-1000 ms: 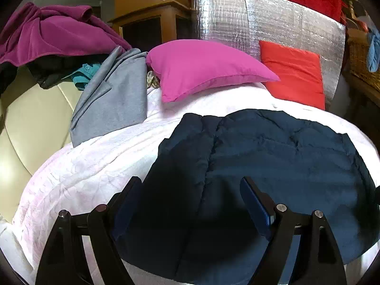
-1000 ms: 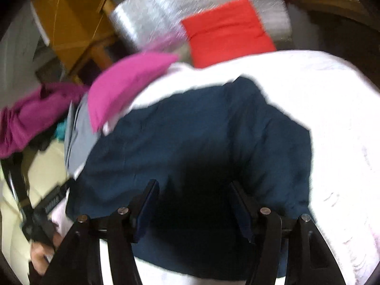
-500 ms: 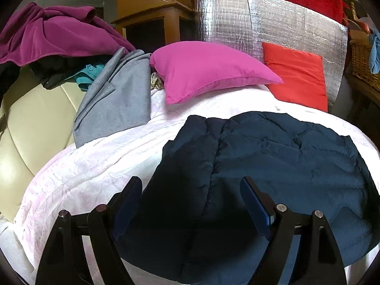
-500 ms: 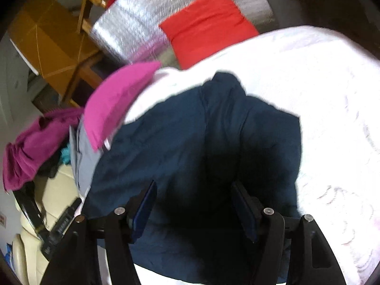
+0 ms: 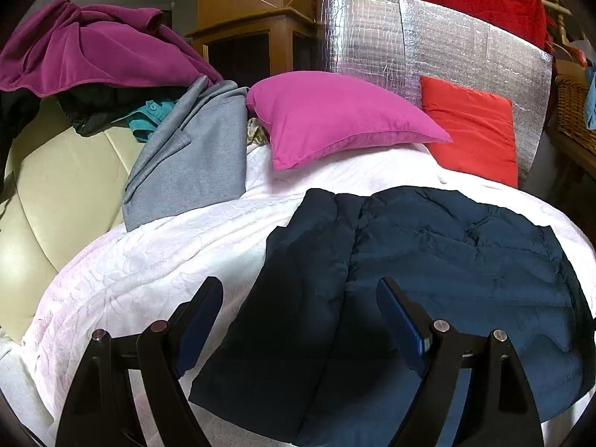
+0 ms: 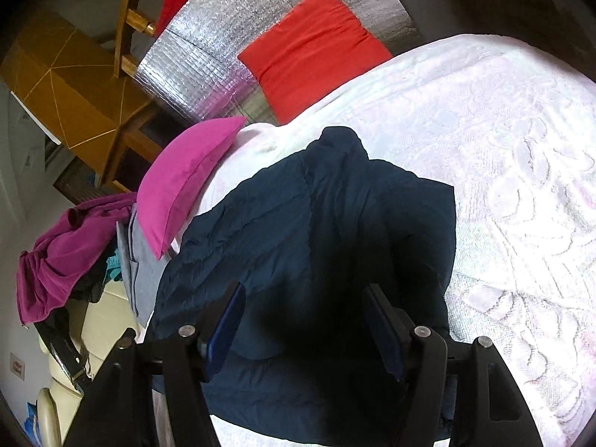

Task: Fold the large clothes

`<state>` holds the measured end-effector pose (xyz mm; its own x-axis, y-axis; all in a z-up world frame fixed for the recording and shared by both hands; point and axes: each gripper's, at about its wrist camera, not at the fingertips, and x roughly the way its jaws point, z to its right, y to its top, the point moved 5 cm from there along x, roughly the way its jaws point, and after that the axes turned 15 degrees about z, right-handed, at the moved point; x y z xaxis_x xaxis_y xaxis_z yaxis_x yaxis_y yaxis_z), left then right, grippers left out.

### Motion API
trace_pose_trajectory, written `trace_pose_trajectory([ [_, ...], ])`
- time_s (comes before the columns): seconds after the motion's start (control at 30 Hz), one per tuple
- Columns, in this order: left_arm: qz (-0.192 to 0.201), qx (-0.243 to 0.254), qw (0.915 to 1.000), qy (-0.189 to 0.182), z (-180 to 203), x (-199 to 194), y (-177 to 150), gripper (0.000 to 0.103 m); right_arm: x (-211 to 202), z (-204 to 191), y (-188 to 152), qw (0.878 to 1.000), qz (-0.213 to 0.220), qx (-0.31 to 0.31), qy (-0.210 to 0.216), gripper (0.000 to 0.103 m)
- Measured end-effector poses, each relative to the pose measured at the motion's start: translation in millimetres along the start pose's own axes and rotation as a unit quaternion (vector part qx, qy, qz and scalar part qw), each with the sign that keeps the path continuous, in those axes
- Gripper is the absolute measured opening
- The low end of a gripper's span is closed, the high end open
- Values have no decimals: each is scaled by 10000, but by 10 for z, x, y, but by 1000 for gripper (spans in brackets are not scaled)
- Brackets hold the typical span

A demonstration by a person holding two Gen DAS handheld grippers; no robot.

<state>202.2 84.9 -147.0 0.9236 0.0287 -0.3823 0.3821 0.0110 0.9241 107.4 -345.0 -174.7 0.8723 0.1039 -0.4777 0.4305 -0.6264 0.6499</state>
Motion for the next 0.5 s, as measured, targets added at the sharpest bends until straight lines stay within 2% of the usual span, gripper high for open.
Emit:
trace_pose_trajectory([
  [0.33,-19,26,10000,-21,2,7,0,85,8,15,-9,10000,-50,22,-3,70],
  [0.5,-219,-8,9996,-198,-72,96,-22,85,32,93,-17,9998,-179,55,-4,76],
])
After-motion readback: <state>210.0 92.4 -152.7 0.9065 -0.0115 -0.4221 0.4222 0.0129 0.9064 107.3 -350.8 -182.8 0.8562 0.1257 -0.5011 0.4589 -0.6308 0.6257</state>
